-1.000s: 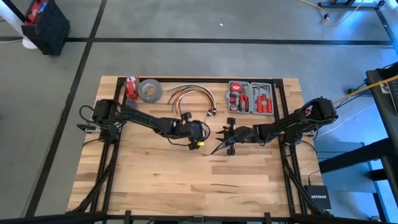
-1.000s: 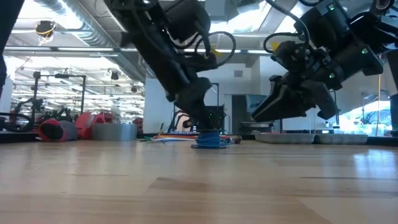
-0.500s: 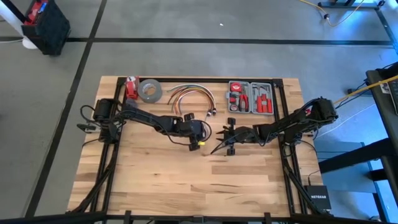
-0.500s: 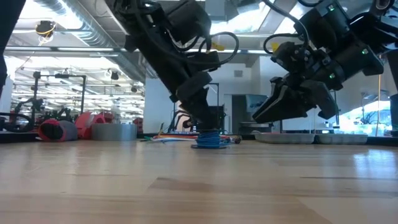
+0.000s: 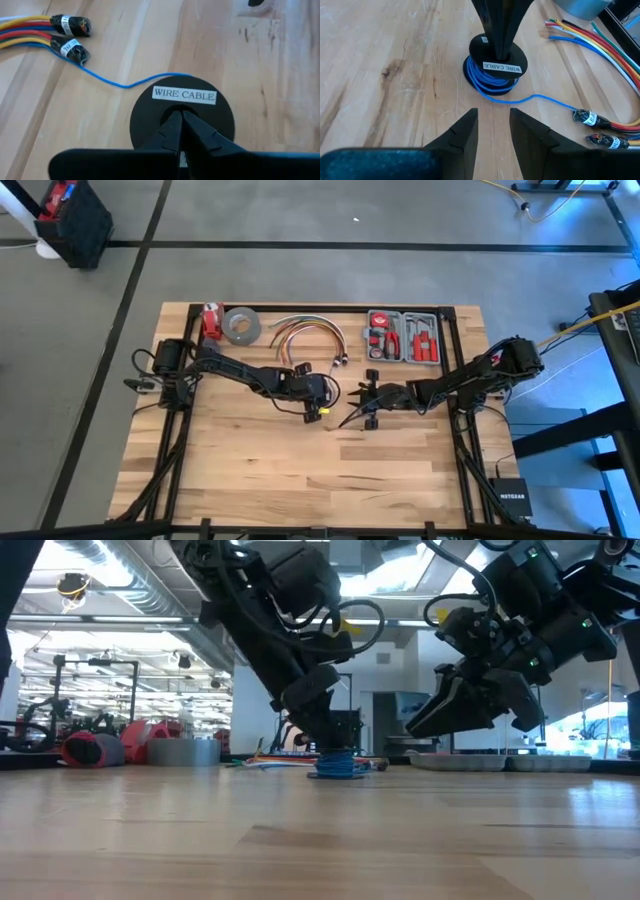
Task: Coil cords
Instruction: Uncoil the blue wire from the black spool
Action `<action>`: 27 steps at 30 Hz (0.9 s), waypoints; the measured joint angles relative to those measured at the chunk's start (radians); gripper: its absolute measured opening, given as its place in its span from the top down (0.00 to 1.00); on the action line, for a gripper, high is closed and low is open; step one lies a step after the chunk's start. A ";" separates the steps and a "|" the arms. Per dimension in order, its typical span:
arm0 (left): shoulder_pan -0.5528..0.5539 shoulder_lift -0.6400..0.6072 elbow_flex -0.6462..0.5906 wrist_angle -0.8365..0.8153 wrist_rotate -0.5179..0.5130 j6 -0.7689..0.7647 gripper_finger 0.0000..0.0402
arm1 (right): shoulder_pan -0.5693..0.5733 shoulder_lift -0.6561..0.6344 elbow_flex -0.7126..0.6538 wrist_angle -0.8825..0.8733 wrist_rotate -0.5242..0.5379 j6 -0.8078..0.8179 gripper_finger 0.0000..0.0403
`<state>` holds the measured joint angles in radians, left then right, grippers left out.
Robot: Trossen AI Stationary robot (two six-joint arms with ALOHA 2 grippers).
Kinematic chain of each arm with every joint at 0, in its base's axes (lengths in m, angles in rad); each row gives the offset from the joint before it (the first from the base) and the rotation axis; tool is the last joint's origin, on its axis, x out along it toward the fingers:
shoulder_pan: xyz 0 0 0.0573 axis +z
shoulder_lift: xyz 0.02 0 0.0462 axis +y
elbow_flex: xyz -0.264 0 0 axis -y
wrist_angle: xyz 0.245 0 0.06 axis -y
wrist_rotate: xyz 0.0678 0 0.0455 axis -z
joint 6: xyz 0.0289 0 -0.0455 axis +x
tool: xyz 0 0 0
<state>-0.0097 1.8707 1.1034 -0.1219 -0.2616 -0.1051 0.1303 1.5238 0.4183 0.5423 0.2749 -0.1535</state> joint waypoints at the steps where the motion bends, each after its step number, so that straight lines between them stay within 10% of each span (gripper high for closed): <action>1: 0.002 0.001 0.000 0.002 -0.002 0.003 0.99 | 0.000 0.000 0.000 0.000 0.000 0.000 0.71; 27: 0.003 0.009 0.000 0.002 0.000 -0.026 0.99 | -0.008 0.003 0.029 0.068 -0.056 0.032 0.71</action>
<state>-0.0067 1.8797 1.1034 -0.1196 -0.2619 -0.1314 0.1224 1.5264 0.4474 0.6099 0.2192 -0.1212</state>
